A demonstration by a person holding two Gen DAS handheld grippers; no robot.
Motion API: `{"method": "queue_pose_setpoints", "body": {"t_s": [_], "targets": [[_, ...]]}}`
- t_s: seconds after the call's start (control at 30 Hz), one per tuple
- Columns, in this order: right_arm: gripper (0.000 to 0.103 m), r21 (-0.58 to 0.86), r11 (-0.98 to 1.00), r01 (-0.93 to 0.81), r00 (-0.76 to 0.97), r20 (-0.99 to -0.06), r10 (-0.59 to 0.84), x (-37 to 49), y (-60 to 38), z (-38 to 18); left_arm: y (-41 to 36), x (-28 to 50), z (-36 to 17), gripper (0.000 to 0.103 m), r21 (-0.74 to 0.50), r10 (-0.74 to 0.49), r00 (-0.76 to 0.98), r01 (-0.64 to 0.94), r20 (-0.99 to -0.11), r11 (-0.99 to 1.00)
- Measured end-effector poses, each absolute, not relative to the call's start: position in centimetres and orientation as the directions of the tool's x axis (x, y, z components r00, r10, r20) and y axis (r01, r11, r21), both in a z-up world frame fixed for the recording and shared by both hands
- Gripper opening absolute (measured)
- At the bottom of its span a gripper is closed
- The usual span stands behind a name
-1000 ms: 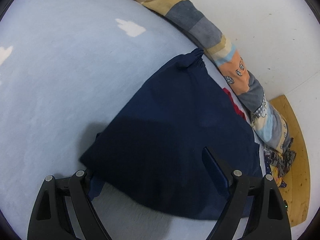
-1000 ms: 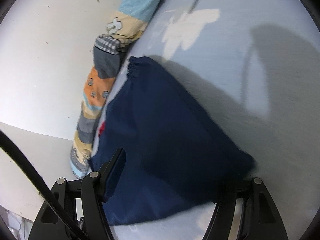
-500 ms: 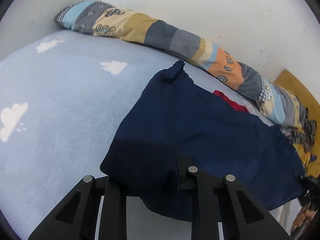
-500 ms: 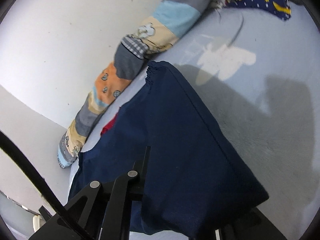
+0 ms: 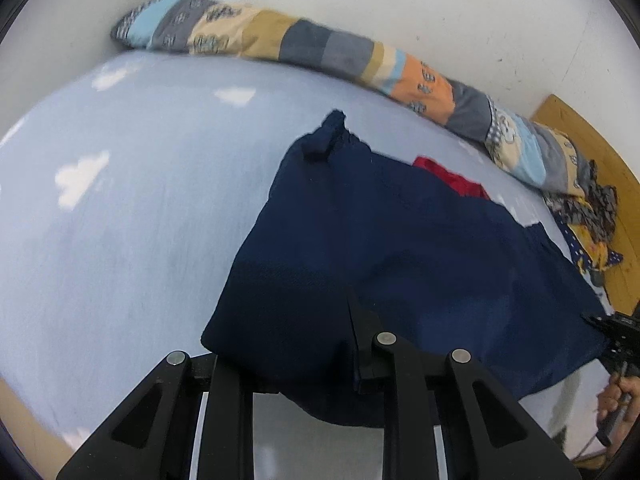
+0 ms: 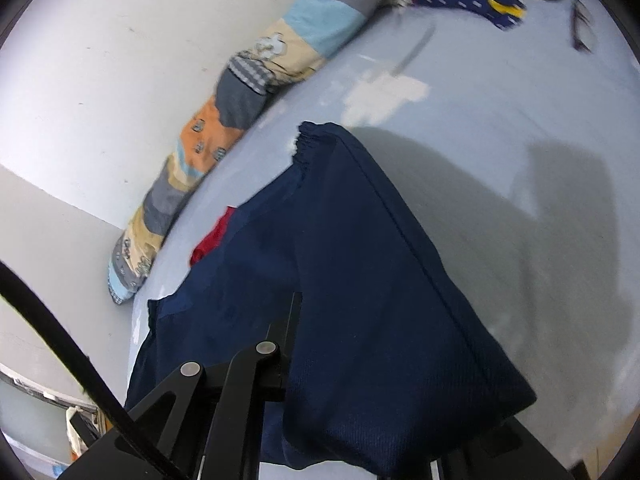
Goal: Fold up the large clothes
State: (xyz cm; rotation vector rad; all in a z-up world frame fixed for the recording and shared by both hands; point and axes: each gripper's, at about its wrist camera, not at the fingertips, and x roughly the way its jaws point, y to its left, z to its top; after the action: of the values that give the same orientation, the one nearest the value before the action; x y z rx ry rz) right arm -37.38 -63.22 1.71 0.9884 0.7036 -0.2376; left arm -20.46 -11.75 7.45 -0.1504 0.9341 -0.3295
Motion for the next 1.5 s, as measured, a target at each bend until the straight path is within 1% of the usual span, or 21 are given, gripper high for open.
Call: {"method": "queue_pose_setpoints", "body": {"t_s": [0.03, 0.1, 0.13, 0.17, 0.27, 0.37, 0.47, 0.57, 0.63, 0.7, 0.77, 0.8, 0.87, 0.93, 1.0, 1.07, 1.23, 1.33, 1.37, 1.43, 1.5], "targets": [[0.016, 0.68, 0.527, 0.51, 0.742, -0.658, 0.129, -37.9, -63.5, 1.0, -11.5, -21.0, 6.9, 0.025, -0.276, -0.34, 0.526, 0.199, -0.78, 0.94], [0.027, 0.668, 0.486, 0.563, 0.704, -0.696, 0.14, -38.4, -64.3, -0.4, -11.3, -21.4, 6.1, 0.032, -0.273, -0.323, 0.496, 0.172, -0.806, 0.947], [0.038, 0.658, 0.458, 0.597, 0.683, -0.717, 0.141, -38.8, -64.8, -1.2, -10.8, -21.6, 5.7, 0.036, -0.275, -0.308, 0.484, 0.141, -0.819, 0.951], [0.043, 0.659, 0.415, 0.627, 0.671, -0.728, 0.142, -39.4, -65.3, -1.9, -10.2, -21.7, 5.6, 0.043, -0.285, -0.304, 0.484, 0.114, -0.821, 0.952], [0.054, 0.675, 0.317, 0.666, 0.674, -0.727, 0.131, -41.5, -66.8, -2.4, -8.3, -23.0, 6.1, 0.048, -0.304, -0.284, 0.521, 0.048, -0.805, 0.951], [0.055, 0.657, 0.324, 0.68, 0.687, -0.726, 0.03, -43.9, -66.6, -0.5, -8.5, -24.3, 7.9, 0.051, -0.18, -0.156, 0.622, 0.025, -0.768, 0.983], [0.061, 0.609, 0.371, 0.701, 0.686, -0.719, -0.116, -46.3, -65.2, 2.1, -9.4, -26.1, 10.5, 0.055, -0.046, -0.022, 0.748, -0.011, -0.664, 0.999], [0.061, 0.606, 0.44, 0.663, 0.728, -0.659, -0.19, -47.2, -63.9, 4.2, -11.2, -27.4, 11.9, 0.057, -0.038, -0.084, 0.807, 0.076, -0.585, 0.996], [0.061, 0.598, 0.603, 0.527, 0.791, -0.605, -0.091, -44.8, -61.5, 5.8, -13.2, -28.0, 11.9, 0.057, -0.017, -0.147, 0.809, 0.168, -0.568, 0.986], [0.059, 0.549, 0.754, 0.36, 0.799, -0.598, 0.054, -41.4, -57.6, 6.2, -15.7, -28.3, 11.1, 0.057, 0.005, -0.216, 0.78, 0.271, -0.587, 0.963], [0.045, 0.516, 0.832, 0.201, 0.763, -0.616, 0.197, -38.6, -52.7, 5.4, -18.2, -28.9, 9.8, 0.057, 0.022, -0.281, 0.733, 0.374, -0.619, 0.927], [0.041, 0.496, 0.858, 0.131, 0.735, -0.629, 0.251, -37.5, -50.1, 4.8, -19.5, -29.2, 8.9, 0.057, 0.025, -0.318, 0.699, 0.432, -0.64, 0.901], [0.033, 0.476, 0.879, 0.03, 0.684, -0.651, 0.33, -35.7, -46.0, 3.3, -21.3, -29.4, 7.5, 0.057, 0.046, -0.333, 0.667, 0.483, -0.667, 0.875], [0.033, 0.427, 0.904, -0.017, 0.648, -0.684, 0.335, -34.7, -43.4, 2.1, -22.7, -29.3, 5.9, 0.057, 0.076, -0.32, 0.63, 0.518, -0.708, 0.852], [0.027, 0.385, 0.923, -0.017, 0.603, -0.732, 0.317, -33.8, -42.8, 0.8, -23.1, -28.4, 4.1, 0.057, 0.126, -0.253, 0.612, 0.507, -0.749, 0.853], [0.017, 0.376, 0.925, 0.048, 0.565, -0.774, 0.285, -33.8, -44.4, -0.5, -22.5, -27.1, 2.8, 0.057, 0.147, -0.189, 0.59, 0.474, -0.785, 0.868], [0.013, 0.375, 0.882, 0.287, 0.52, -0.834, 0.185, -35.3, -50.8, -1.5, -20.1, -26.3, 3.3, 0.057, 0.185, -0.095, 0.62, 0.373, -0.779, 0.909], [0.013, 0.238, 0.885, 0.399, 0.499, -0.867, 0.008, -36.4, -53.8, -0.4, -18.8, -26.4, 5.1, 0.057, 0.118, -0.132, 0.639, 0.334, -0.758, 0.935], [0.02, 0.178, 0.888, 0.424, 0.506, -0.86, -0.069, -36.6, -54.4, 0.6, -18.5, -26.3, 6.0, 0.057, 0.095, -0.152, 0.653, 0.328, -0.742, 0.94], [0.023, 0.148, 0.89, 0.431, 0.55, -0.826, -0.129, -36.4, -54.9, 2.6, -18.6, -26.0, 8.0, 0.057, 0.09, -0.173, 0.706, 0.319, -0.687, 0.943], [0.04, 0.115, 0.902, 0.416, 0.604, -0.776, -0.18, -35.4, -54.5, 4.7, -19.2, -25.3, 9.2, 0.058, 0.08, -0.204, 0.719, 0.34, -0.665, 0.937]]}}
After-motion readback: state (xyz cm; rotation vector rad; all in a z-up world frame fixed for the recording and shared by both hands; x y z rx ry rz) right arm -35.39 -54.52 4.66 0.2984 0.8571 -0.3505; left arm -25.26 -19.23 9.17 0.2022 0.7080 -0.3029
